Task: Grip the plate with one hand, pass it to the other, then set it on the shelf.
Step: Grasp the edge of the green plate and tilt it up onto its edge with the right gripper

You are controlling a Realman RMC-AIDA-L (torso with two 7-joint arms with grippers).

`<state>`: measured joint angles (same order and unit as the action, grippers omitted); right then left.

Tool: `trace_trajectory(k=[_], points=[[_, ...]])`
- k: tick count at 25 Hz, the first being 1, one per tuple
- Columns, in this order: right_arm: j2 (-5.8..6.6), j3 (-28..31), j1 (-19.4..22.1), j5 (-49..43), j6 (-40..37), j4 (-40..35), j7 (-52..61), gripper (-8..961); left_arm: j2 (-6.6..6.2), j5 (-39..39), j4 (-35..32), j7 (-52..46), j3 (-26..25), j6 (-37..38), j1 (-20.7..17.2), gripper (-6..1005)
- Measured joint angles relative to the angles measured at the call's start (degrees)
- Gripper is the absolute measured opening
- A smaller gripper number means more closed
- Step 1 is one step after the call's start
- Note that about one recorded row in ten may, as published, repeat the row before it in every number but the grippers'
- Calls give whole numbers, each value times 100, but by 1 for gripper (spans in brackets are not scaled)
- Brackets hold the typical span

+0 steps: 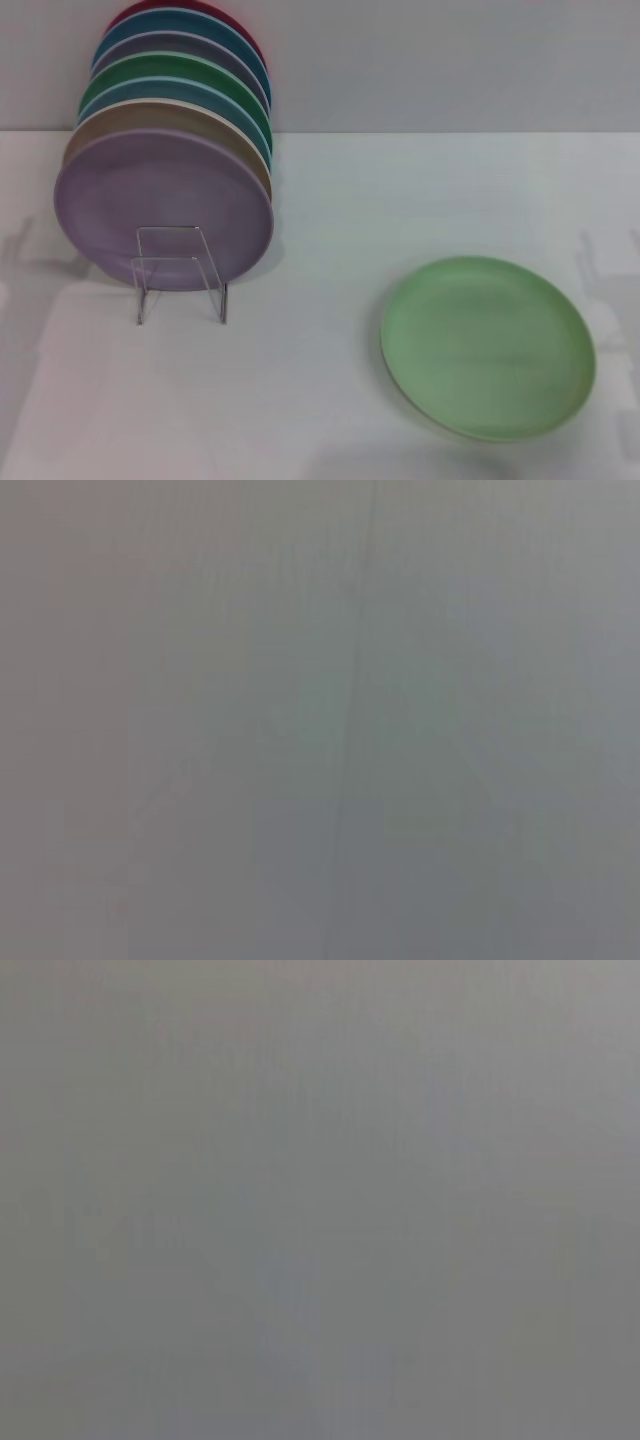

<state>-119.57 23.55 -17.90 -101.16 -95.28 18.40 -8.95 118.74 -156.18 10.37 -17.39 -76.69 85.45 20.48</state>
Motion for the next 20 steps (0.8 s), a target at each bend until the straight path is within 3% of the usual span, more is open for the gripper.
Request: trace_trajectory(k=[14, 17, 20], points=[[58, 65, -3, 1, 253, 343, 30, 619, 0, 0, 0, 5, 58, -1, -7, 850], [147, 227, -24, 0, 694, 742, -184, 620, 0, 0, 1, 6, 58, -2, -8, 848], [369, 500, -7, 1, 1471, 1489, -833, 620, 0, -1, 1, 8, 58, -2, -9, 846]])
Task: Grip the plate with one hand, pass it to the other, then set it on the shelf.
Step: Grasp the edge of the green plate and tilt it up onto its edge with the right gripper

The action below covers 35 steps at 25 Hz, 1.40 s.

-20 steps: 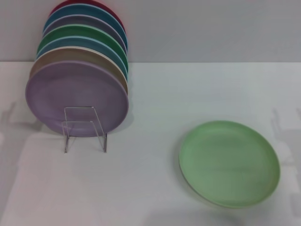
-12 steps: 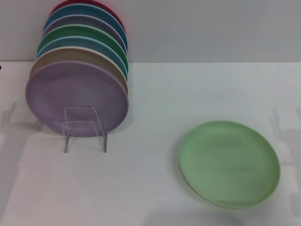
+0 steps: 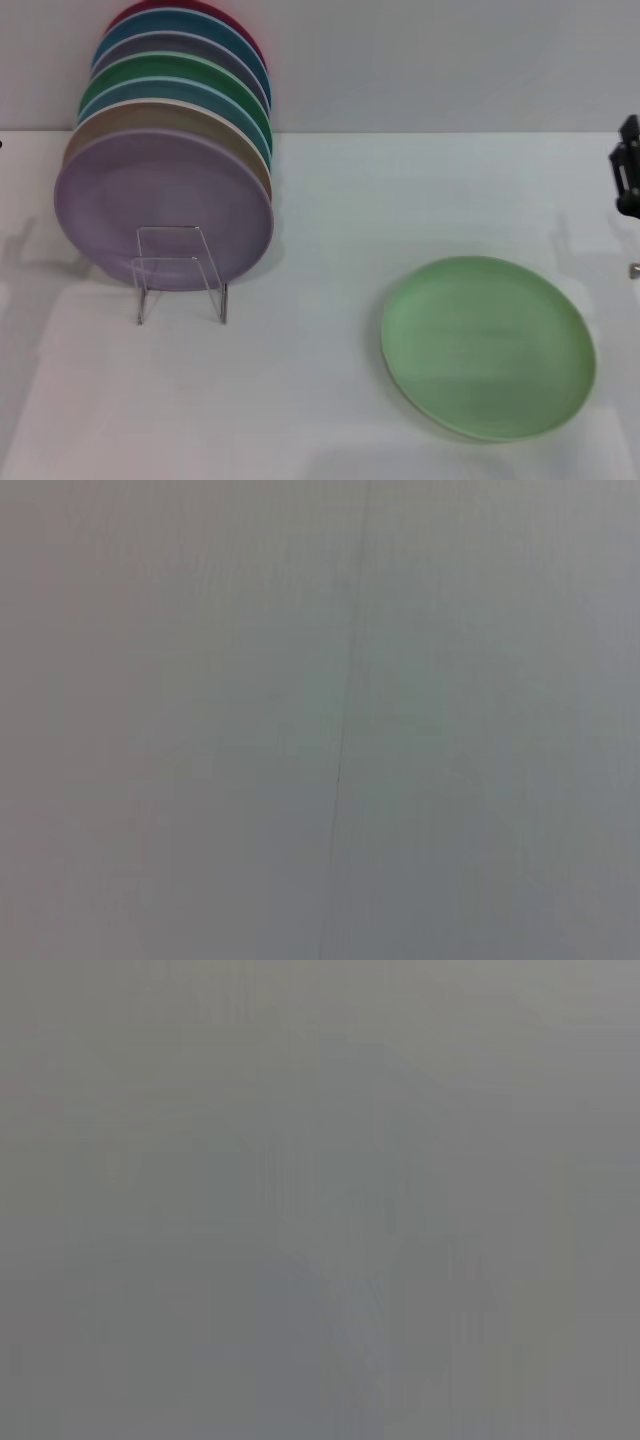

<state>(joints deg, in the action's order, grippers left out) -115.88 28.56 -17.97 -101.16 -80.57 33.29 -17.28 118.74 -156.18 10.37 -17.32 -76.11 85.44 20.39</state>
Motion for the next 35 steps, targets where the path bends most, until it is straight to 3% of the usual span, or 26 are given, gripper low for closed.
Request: trace_trajectory(k=[1, 2, 5, 6, 7, 10, 11, 12, 13, 15, 16, 17, 19, 24, 26, 29, 31, 35], points=[[167, 335, 92, -3, 631, 640, -512, 620, 0, 1, 0, 0, 0, 1, 0, 845], [167, 335, 92, -3, 631, 640, -512, 620, 0, 0, 0, 0, 0, 2, 0, 845], [369, 1047, 303, -35, 1716, 1602, -1262, 619, 0, 0, 0, 1, 0, 4, 0, 843], [401, 1563, 447, -39, 2455, 2141, -1770, 619, 0, 0, 0, 1, 0, 5, 0, 842], [401, 1563, 447, -39, 2455, 2141, -1770, 619, 0, 0, 0, 1, 0, 5, 0, 841], [251, 2597, 700, -12, 3937, 2774, -2808, 619, 0, 1, 0, 1, 0, 8, -8, 840], [-24, 3530, 880, 3, 5067, 3102, -3514, 619, -2, 1, 0, 1, 0, 12, -17, 839], [-24, 3530, 880, 3, 5067, 3102, -3514, 619, -2, 1, 0, 1, 0, 12, -17, 838], [-180, 4007, 952, 3, 5681, 3233, -3826, 619, -4, 1, 0, 1, 0, 16, -23, 838], [-337, 4771, 1014, 11, 6781, 3416, -4147, 618, -7, 2, 0, 1, 0, 19, -29, 836], [-307, 5314, 989, -8, 7801, 3541, -4063, 618, -11, 3, 4, -1, 0, 25, -36, 836], [-307, 5314, 989, -8, 7801, 3541, -4063, 618, -11, 3, 4, -1, 0, 25, -36, 835], [-271, 5875, 905, -214, 8763, 3619, -3634, 618, -12, 10, 8, -2, -3, 39, -44, 834], [-285, 7156, 456, -2036, 10982, 3833, -2099, 608, -11, 7, 18, 0, -2, 71, -47, 830], [-278, 7375, 146, -3219, 11837, 4008, -1324, 598, -11, 7, 18, 0, -1, 71, -39, 829], [-287, 7478, -40, -3894, 12454, 4153, -929, 598, -5, 5, 18, 0, 0, 71, -29, 827], [-270, 7596, -244, -4232, 13329, 4295, -619, 598, 1, 5, 18, 0, 1, 71, -20, 826], [-272, 7883, -372, -4243, 14119, 4386, -536, 598, 1, 3, 17, 0, 0, 70, -16, 823]])
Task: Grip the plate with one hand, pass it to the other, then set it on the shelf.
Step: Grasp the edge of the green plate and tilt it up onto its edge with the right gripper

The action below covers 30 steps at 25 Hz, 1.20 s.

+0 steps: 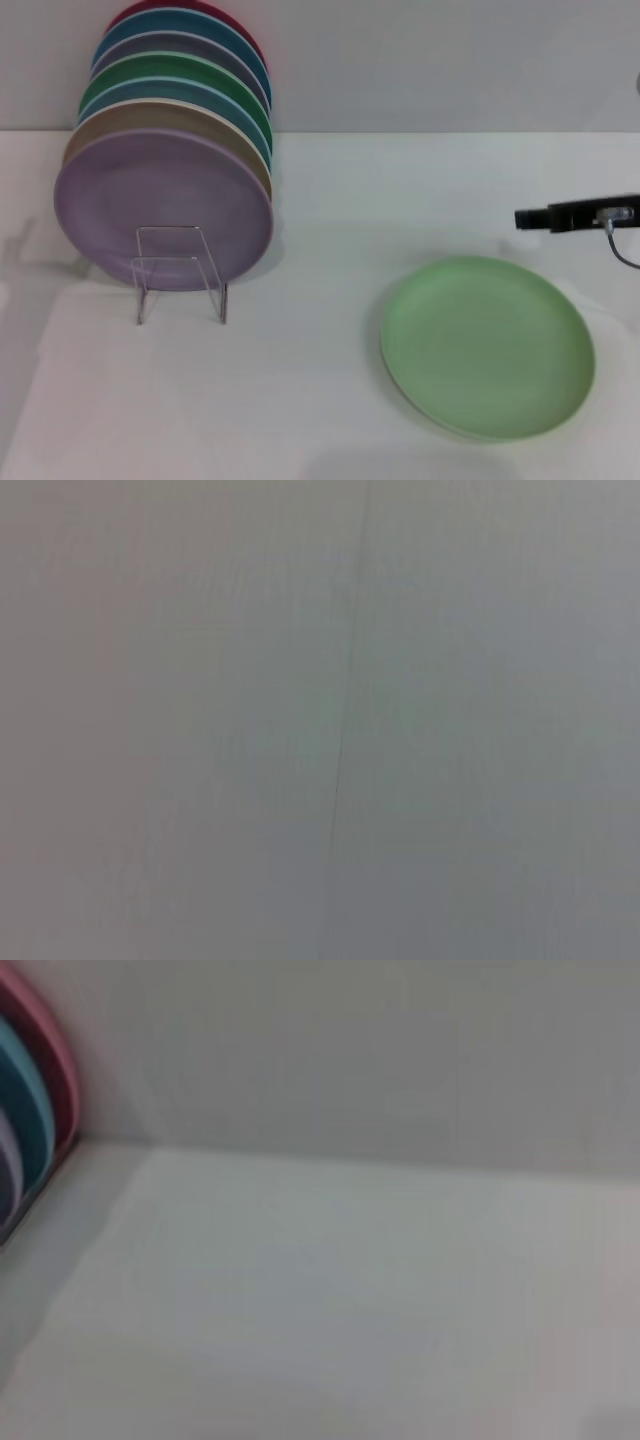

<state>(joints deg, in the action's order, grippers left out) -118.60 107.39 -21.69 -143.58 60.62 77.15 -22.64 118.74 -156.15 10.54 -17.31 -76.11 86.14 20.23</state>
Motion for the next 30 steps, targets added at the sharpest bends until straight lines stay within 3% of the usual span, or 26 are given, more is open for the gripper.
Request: trace_trajectory(k=[1, 6, 11, 30], points=[[-7, 222, -51, -4, 478, 71, 51, 598, 0, -2, 0, 0, 0, 0, 4, 823], [16, 784, -140, -40, 1408, 199, 125, 597, 0, 20, 0, 0, 0, 0, 8, 819], [39, 1197, -313, -398, 1916, 127, 133, 597, 0, 26, 21, 0, -4, 11, 5, 816], [38, 1293, -451, -610, 2253, -542, 93, 598, -1, 41, 132, 0, -45, 194, -39, 804]])
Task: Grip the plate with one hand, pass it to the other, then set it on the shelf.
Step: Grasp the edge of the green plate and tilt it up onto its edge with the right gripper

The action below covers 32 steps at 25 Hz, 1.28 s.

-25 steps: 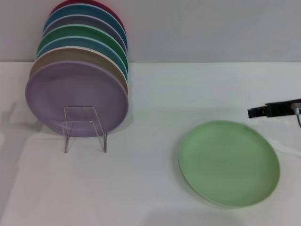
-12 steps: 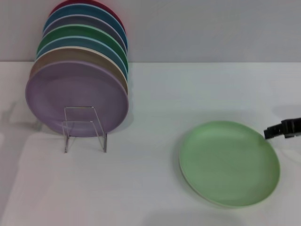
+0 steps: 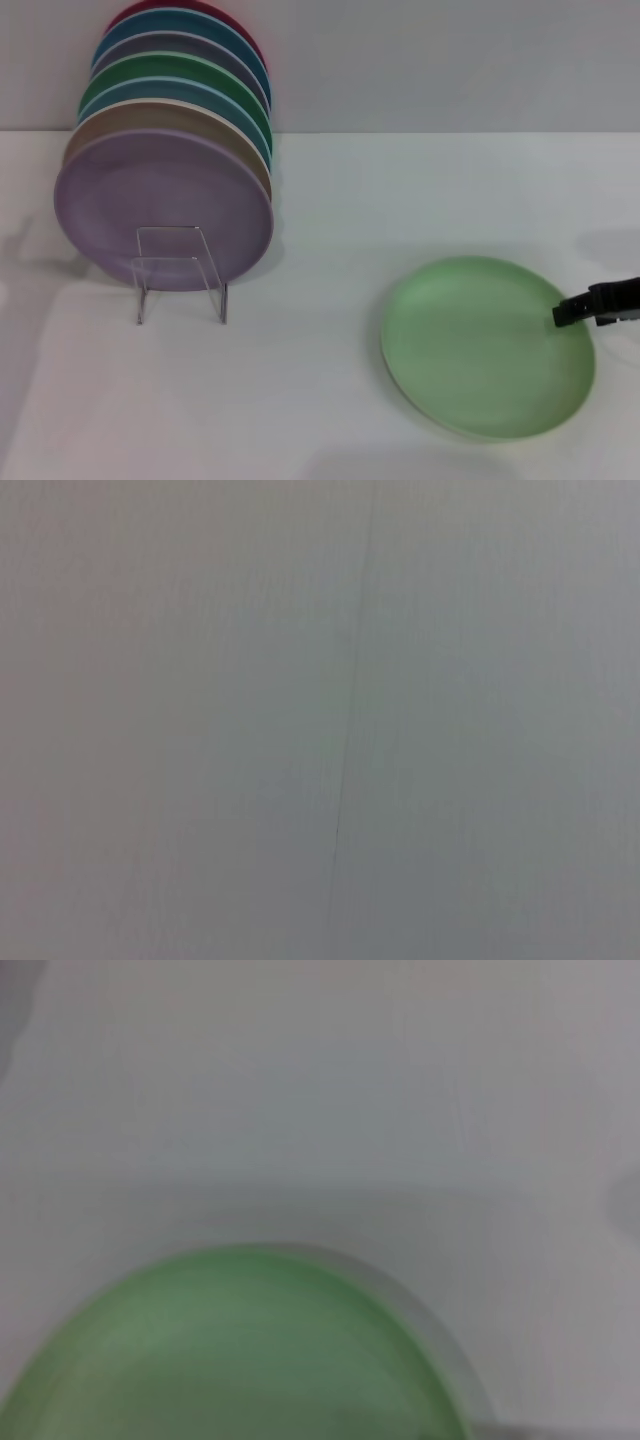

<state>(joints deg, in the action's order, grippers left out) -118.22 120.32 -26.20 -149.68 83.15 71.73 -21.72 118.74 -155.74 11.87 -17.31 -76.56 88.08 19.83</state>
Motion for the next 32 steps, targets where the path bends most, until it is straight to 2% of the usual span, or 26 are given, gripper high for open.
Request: trace_trajectory(k=[19, 21, 27, 32], points=[[15, 2, -136, -1, -158, -667, -175, 506, -17, 9, 0, 0, -35, 170, -33, 791], [16, 1, -131, 0, -155, -646, -192, 284, -18, 9, 0, 0, -65, 176, -33, 790], [10, -1, -114, 13, -164, -623, -366, 145, -18, 9, 0, 0, -79, 191, -54, 786], [0, -3, -124, 10, -219, -563, -445, 105, -18, 9, 0, 0, -79, 255, -75, 783]])
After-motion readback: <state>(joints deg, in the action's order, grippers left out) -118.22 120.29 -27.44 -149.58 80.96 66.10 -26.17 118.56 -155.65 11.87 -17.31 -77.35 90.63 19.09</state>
